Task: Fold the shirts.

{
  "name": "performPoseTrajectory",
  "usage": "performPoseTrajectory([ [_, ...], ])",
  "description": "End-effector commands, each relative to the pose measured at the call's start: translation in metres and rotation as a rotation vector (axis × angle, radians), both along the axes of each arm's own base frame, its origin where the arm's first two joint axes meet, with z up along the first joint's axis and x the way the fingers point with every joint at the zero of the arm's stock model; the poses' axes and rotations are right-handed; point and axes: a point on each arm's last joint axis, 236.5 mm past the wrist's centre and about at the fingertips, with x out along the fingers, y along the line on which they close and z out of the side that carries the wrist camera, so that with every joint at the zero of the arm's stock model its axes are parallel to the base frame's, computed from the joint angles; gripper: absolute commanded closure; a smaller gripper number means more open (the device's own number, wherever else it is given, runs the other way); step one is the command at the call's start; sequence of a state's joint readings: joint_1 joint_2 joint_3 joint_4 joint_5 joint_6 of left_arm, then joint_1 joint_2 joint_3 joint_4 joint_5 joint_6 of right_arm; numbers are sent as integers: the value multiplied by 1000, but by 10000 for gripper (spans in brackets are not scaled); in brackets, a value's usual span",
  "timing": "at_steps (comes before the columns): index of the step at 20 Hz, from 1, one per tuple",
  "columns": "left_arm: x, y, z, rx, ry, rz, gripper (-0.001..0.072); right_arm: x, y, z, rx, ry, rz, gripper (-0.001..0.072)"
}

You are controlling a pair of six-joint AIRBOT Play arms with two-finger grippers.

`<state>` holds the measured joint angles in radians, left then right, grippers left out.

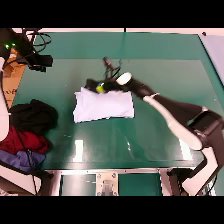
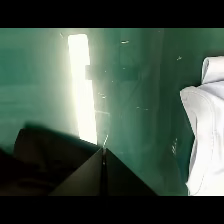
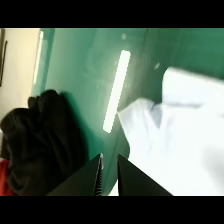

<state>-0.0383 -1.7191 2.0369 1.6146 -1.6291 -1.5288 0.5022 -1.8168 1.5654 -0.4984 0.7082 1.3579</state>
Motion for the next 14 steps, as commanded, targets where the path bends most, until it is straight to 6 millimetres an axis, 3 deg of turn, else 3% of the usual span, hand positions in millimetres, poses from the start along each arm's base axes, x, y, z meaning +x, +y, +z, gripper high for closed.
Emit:
performPoseTrajectory([
  [1,-1,2,1,3,1,1,683,15,-106,36,-70,-19,52,581],
  [3,-1,2,1,2,1,2,684,14,-183,27,-178,48,13,554],
  [4,-1,2,1,1,1,3,683,7,-217,14,-226,94,-3,409],
  [5,-1,2,1,1,0,4,683,-1,-242,-4,-253,154,-18,216],
  [6,-1,2,1,1,0,4,684,-12,-259,-24,-257,214,-26,103],
  [7,-1,2,1,1,0,4,683,-22,-269,-46,-258,270,-40,103],
  [10,-1,1,1,-3,0,11,684,-46,-266,-102,-271,354,-32,103],
  [12,-1,1,1,-4,0,11,683,-58,-241,-121,-245,388,12,103],
  [14,-1,0,1,-8,1,10,684,-68,-194,-124,-175,404,74,103],
])
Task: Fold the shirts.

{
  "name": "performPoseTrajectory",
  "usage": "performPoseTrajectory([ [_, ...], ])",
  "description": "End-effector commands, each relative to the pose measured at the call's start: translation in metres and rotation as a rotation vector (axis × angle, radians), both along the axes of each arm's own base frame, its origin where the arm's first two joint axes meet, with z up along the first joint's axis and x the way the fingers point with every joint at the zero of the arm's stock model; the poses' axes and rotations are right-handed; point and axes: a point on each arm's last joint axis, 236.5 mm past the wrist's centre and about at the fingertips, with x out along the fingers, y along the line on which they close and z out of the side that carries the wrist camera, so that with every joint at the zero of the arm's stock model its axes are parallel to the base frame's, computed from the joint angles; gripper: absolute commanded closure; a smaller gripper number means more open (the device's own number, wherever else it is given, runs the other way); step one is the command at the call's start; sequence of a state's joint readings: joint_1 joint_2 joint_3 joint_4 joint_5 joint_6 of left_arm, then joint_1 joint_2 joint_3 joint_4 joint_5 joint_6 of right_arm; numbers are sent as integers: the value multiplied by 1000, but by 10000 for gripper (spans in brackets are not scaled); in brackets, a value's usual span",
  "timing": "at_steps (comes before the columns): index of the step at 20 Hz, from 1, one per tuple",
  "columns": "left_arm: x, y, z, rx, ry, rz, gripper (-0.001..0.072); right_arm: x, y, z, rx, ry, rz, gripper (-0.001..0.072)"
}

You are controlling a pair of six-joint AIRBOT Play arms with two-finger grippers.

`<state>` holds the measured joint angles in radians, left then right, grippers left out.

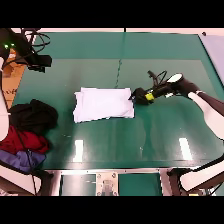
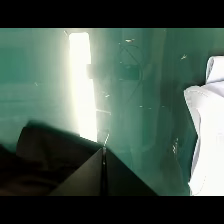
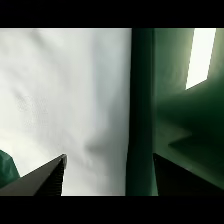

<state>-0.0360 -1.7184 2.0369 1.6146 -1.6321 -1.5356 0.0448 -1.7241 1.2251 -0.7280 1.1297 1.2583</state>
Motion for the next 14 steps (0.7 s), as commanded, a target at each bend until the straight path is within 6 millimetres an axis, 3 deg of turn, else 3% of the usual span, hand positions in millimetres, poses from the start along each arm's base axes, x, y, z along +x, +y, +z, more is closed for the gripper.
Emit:
performPoseTrajectory([
  [1,0,-1,1,-6,0,1,684,-16,51,-11,90,24,50,103],
  [3,0,-1,1,-6,0,1,684,-9,82,4,119,-37,74,104],
  [4,0,-1,1,-7,0,1,684,-5,93,15,125,-69,94,201],
  [5,-1,-1,0,-7,2,3,684,1,101,27,134,-101,110,579],
  [6,-2,-1,0,-8,7,3,684,9,107,41,145,-130,117,686],
  [8,-2,-4,0,-18,9,0,683,30,100,69,144,-186,86,693],
  [9,-3,-5,0,-24,10,-2,684,41,83,80,121,-213,54,693],
  [11,-2,-6,0,-24,9,-3,684,62,22,99,38,-253,-50,694],
  [14,-2,-6,0,-25,9,-3,683,72,-110,134,-106,-297,-252,694],
])
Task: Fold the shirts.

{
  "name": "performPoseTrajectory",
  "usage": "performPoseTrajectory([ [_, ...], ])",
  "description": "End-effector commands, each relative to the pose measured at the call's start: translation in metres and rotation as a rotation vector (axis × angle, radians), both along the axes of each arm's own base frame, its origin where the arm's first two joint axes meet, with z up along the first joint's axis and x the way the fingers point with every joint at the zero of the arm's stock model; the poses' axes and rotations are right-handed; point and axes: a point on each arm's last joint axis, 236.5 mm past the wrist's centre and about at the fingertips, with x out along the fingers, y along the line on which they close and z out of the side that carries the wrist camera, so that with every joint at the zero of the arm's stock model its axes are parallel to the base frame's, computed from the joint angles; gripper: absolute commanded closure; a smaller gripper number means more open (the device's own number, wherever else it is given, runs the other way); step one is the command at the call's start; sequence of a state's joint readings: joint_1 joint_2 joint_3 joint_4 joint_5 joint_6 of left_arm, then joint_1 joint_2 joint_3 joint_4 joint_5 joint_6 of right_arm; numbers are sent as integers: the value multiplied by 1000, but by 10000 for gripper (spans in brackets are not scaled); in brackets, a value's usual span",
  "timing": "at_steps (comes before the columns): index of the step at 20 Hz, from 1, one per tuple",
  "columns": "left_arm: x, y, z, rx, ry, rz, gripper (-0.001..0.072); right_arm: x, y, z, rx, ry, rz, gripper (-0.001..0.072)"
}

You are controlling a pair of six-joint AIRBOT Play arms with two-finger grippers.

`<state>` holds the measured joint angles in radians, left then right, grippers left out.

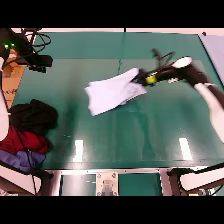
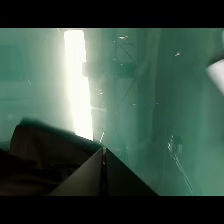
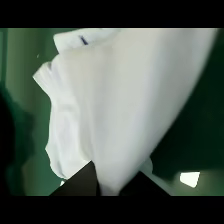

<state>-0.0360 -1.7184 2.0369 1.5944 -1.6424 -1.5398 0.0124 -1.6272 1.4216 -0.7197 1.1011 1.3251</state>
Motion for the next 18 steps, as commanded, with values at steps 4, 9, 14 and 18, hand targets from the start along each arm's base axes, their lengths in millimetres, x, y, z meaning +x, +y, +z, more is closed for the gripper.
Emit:
performPoseTrajectory([
  [4,1,-1,1,-6,-4,-2,684,-40,-279,64,-290,-29,-511,694],
  [9,3,-3,1,-13,-13,-4,683,-180,-449,48,-400,118,-971,694],
  [14,2,-18,2,-74,-10,-25,684,-332,-495,-27,-318,346,-1315,694],
  [18,2,-26,2,-104,-14,-37,684,-370,-478,-85,-298,464,-1360,693],
])
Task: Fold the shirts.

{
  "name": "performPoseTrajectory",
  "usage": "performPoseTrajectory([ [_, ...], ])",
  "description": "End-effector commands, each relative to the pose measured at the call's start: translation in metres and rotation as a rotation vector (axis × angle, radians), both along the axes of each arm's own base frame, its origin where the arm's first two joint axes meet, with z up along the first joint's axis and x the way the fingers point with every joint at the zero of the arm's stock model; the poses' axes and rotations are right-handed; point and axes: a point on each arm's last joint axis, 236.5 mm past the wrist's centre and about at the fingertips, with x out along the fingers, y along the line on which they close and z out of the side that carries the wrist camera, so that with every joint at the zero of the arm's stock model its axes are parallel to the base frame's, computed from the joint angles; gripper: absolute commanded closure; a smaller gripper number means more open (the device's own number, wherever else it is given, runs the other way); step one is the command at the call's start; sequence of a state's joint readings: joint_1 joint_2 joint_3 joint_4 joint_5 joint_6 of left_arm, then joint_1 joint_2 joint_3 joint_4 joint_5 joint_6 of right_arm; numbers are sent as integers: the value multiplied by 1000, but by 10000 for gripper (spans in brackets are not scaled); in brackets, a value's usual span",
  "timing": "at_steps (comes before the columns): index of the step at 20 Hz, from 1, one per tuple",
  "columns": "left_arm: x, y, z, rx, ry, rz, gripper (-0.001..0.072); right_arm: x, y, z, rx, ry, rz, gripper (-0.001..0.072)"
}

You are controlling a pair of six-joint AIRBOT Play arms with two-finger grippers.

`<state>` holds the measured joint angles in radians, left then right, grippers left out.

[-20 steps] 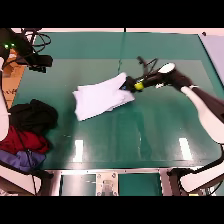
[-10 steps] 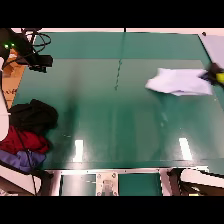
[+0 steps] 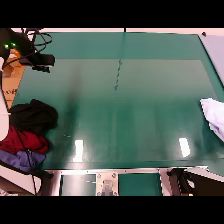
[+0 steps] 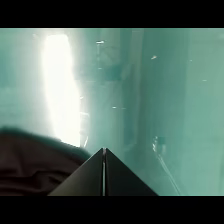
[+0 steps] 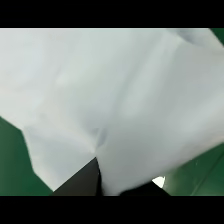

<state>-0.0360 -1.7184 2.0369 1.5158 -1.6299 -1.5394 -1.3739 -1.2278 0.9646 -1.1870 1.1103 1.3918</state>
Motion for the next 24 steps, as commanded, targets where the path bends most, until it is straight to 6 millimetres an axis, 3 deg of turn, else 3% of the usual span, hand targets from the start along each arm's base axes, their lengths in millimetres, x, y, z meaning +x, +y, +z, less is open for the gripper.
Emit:
performPoseTrajectory([
  [1,-1,-7,1,-30,1,-13,683,-43,6,-40,32,80,-64,692],
  [4,-2,-7,1,-30,5,-13,684,-46,-2,-40,5,87,-77,691],
  [5,-2,-7,1,-30,5,-13,683,-47,-4,-38,-3,91,-75,614],
  [6,-2,-7,1,-30,4,-13,684,-47,-2,-38,3,93,-71,234],
  [7,-2,-7,1,-30,4,-13,683,-47,2,-38,22,94,-64,13],
  [9,-2,-7,1,-29,4,-13,684,-56,17,-33,100,137,-61,28],
  [10,-1,-7,1,-29,4,-14,684,-70,24,-27,152,200,-92,124],
  [11,-1,-7,1,-26,2,-25,684,-89,32,-15,207,281,-129,408],
  [12,-1,-7,1,-22,1,-41,684,-105,39,0,256,352,-182,556],
  [13,0,-7,1,-19,-3,-51,684,-115,41,18,284,395,-228,573],
  [14,1,-7,2,-16,-13,-62,683,-110,39,34,273,386,-226,656],
  [16,7,-7,3,-17,-38,-61,684,-67,28,63,177,299,-154,677],
  [18,7,-8,5,-18,-40,-61,684,11,29,88,59,162,0,690],
  [19,6,-9,10,-25,-52,-58,684,51,41,95,23,108,97,691],
  [21,4,-18,24,-68,-92,-55,684,127,86,101,-31,30,329,692],
  [23,-16,-25,31,-103,-91,-54,684,179,150,102,-73,7,584,692],
  [24,-28,-25,30,-107,-94,-43,684,195,186,98,-82,6,710,692],
])
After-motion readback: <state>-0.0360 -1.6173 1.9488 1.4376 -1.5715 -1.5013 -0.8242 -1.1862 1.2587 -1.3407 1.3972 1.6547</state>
